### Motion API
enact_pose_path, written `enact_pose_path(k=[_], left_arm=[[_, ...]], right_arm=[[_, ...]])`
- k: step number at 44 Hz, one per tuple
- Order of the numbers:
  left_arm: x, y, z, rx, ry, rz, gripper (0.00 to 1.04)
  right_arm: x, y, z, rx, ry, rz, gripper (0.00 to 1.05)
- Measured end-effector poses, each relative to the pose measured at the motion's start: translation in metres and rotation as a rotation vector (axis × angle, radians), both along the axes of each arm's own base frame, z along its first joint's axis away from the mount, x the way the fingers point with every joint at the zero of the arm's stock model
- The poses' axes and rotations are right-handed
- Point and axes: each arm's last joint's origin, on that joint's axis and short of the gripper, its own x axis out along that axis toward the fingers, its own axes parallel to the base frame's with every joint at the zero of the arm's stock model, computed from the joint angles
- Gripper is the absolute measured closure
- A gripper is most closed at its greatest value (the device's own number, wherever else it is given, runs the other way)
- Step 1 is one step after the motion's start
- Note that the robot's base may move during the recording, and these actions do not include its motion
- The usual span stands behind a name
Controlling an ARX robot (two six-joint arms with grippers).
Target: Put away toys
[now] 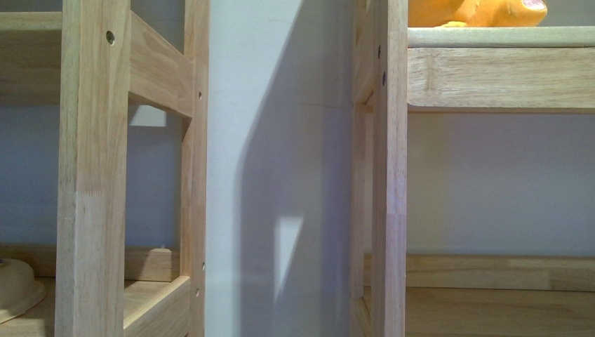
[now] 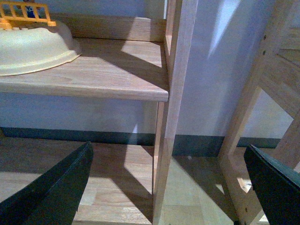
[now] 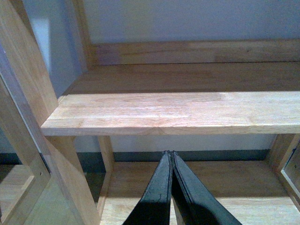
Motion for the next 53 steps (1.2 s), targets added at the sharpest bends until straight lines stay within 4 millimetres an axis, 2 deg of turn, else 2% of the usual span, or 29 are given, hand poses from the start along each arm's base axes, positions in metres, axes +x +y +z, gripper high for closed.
enact_pose_path(k=[17,21,34,38,50,53], left_arm=[[0.0,0.0,0.0,0.0,0.0,0.0,0.06],[0.0,0.0,0.0,0.0,0.0,0.0,0.06],[0.0,0.0,0.0,0.0,0.0,0.0,0.06],[0.0,0.0,0.0,0.0,0.0,0.0,0.06],[0.0,0.0,0.0,0.0,0.0,0.0,0.06],[0.0,0.0,0.0,0.0,0.0,0.0,0.06]], right_arm=[[-0.005,0.0,-0.015,0.0,-0.009,0.0,1.01],[-0.013,0.0,-0.023,0.0,0.02,0.0,1.01],[-0.016,0.0,-0.027,0.0,-0.006,0.0,1.01],[-0.016,0.0,-0.036,0.0,-0.006,0.001,1.01],[-0.016,0.0,-0.036,0.0,-0.008,0.0,1.01],[-0.016,0.0,-0.036,-0.003,-0.008,0.0,0.84]])
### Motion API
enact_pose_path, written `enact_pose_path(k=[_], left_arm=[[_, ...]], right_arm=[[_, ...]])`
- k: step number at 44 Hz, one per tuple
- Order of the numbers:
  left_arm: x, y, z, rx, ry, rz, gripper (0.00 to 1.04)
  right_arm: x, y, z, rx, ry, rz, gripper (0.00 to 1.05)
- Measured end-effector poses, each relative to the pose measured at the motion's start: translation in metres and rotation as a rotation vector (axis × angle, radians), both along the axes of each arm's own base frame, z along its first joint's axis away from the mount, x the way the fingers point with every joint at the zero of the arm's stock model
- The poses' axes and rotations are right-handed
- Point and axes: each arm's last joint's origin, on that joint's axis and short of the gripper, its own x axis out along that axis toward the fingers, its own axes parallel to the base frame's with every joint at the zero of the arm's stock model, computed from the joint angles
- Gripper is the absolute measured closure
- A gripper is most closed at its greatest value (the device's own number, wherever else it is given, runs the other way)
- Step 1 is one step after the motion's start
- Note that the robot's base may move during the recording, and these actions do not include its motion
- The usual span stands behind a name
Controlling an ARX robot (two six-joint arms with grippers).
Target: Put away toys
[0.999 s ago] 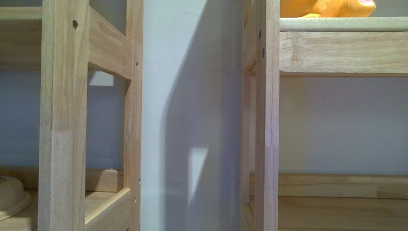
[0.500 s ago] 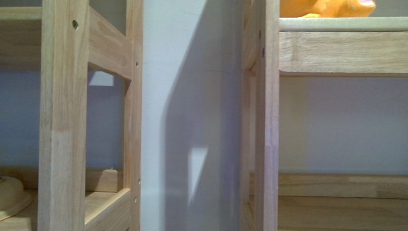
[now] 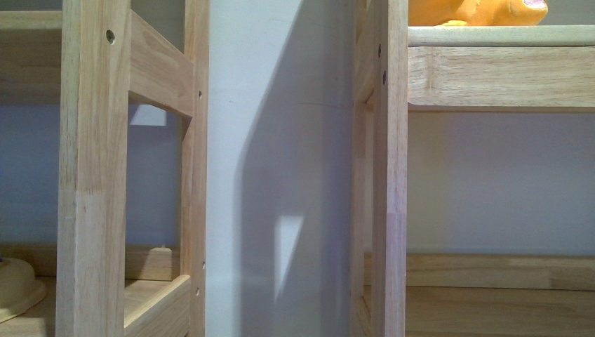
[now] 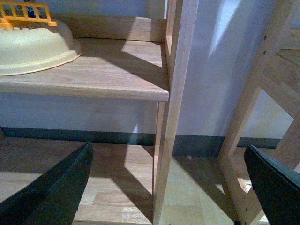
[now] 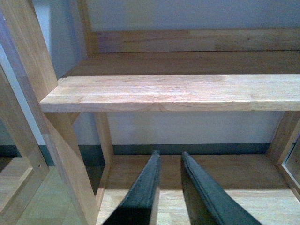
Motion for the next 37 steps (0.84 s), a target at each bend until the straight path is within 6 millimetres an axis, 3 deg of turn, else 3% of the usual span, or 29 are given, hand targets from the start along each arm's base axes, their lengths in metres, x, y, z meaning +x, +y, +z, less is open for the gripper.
enact_pose_path(k=[6,22,37], left_arm=[[0.0,0.0,0.0,0.0,0.0,0.0,0.06],[0.0,0.0,0.0,0.0,0.0,0.0,0.06],[0.0,0.0,0.0,0.0,0.0,0.0,0.06]], right_arm=[[0.0,0.0,0.0,0.0,0.0,0.0,0.56],[0.0,0.0,0.0,0.0,0.0,0.0,0.05],[0.0,0.0,0.0,0.0,0.0,0.0,0.06]])
